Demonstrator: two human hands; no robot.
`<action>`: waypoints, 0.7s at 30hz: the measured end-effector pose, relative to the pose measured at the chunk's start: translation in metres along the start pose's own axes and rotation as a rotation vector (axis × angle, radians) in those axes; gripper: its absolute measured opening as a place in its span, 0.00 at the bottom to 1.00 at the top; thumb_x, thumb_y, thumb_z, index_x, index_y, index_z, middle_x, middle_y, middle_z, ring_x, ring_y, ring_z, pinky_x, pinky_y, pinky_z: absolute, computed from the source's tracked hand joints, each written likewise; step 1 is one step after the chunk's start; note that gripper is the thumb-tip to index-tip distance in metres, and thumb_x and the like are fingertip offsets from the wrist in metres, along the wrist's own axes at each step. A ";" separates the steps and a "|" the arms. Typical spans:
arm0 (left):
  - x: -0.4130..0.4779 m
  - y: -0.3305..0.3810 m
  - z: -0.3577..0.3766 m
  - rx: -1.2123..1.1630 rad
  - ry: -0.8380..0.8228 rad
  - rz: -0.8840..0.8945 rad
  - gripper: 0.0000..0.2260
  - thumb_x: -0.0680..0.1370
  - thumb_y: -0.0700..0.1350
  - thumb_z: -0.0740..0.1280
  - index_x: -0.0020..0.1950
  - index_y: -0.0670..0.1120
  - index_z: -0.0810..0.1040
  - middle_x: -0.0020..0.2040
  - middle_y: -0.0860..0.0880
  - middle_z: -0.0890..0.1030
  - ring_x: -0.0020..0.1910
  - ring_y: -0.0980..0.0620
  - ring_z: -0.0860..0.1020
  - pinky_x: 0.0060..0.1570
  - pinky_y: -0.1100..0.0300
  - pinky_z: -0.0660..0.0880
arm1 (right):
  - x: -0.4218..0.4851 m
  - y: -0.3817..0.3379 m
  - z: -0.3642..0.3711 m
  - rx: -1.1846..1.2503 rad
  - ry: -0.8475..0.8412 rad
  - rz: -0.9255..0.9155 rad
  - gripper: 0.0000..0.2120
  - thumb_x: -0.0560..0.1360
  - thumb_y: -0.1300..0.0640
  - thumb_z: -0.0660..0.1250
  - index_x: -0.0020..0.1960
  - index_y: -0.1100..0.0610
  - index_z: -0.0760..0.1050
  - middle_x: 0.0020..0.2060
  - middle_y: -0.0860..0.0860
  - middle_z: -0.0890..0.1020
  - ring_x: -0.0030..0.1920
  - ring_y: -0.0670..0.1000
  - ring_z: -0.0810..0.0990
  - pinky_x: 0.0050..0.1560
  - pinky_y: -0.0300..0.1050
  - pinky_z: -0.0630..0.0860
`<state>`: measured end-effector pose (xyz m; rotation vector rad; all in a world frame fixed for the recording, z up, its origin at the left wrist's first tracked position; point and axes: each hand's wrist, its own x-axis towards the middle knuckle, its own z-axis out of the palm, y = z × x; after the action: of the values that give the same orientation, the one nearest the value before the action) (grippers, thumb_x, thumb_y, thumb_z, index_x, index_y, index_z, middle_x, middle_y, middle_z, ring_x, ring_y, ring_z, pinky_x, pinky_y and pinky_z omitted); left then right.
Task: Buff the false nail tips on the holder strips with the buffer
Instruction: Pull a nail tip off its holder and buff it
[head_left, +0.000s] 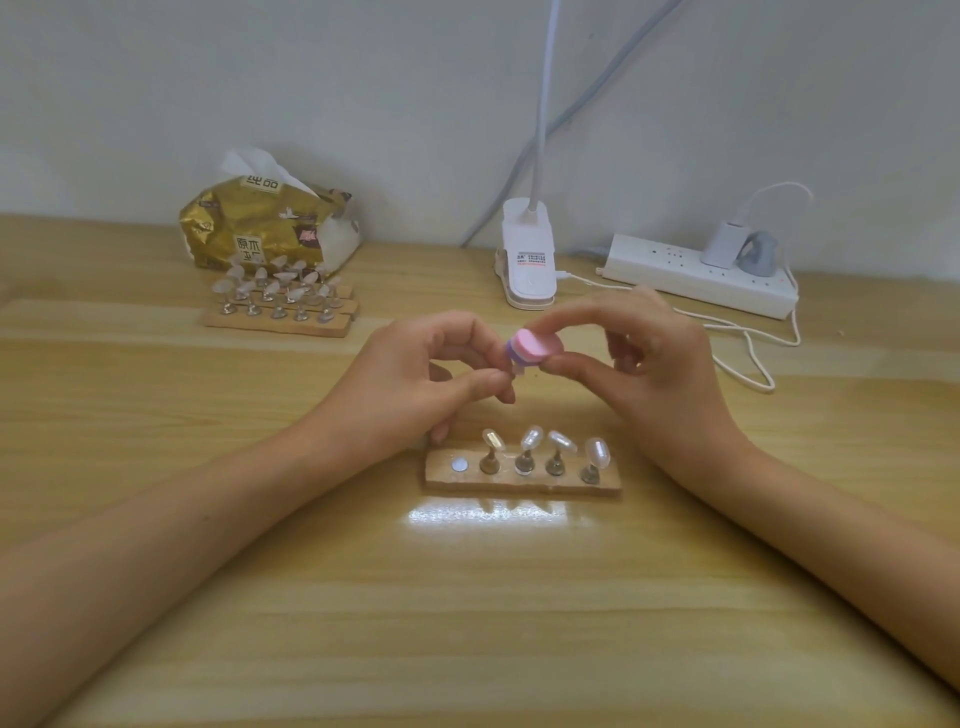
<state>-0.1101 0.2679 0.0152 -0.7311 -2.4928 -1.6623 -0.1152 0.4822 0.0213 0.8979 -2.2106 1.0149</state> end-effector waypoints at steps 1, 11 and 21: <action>0.000 0.000 0.000 -0.004 0.000 0.006 0.06 0.75 0.48 0.72 0.46 0.46 0.80 0.42 0.52 0.86 0.21 0.53 0.71 0.24 0.65 0.69 | -0.001 -0.001 0.001 -0.021 -0.019 -0.051 0.07 0.72 0.58 0.76 0.50 0.54 0.84 0.46 0.45 0.85 0.39 0.40 0.68 0.39 0.35 0.64; 0.000 0.000 0.001 0.004 0.013 -0.005 0.08 0.73 0.50 0.74 0.46 0.47 0.80 0.43 0.52 0.85 0.21 0.53 0.71 0.24 0.65 0.69 | -0.001 -0.002 0.002 -0.031 -0.041 -0.080 0.07 0.73 0.59 0.76 0.50 0.55 0.84 0.47 0.44 0.85 0.40 0.41 0.71 0.41 0.34 0.63; 0.000 0.000 0.000 -0.011 0.005 0.004 0.03 0.76 0.46 0.72 0.46 0.47 0.80 0.42 0.52 0.86 0.21 0.54 0.71 0.24 0.66 0.69 | 0.000 -0.001 0.000 -0.010 0.002 -0.011 0.07 0.73 0.58 0.76 0.51 0.54 0.84 0.47 0.42 0.85 0.39 0.39 0.68 0.40 0.34 0.64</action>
<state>-0.1101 0.2677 0.0149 -0.7316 -2.4792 -1.6759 -0.1147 0.4816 0.0217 0.9040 -2.2045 0.9988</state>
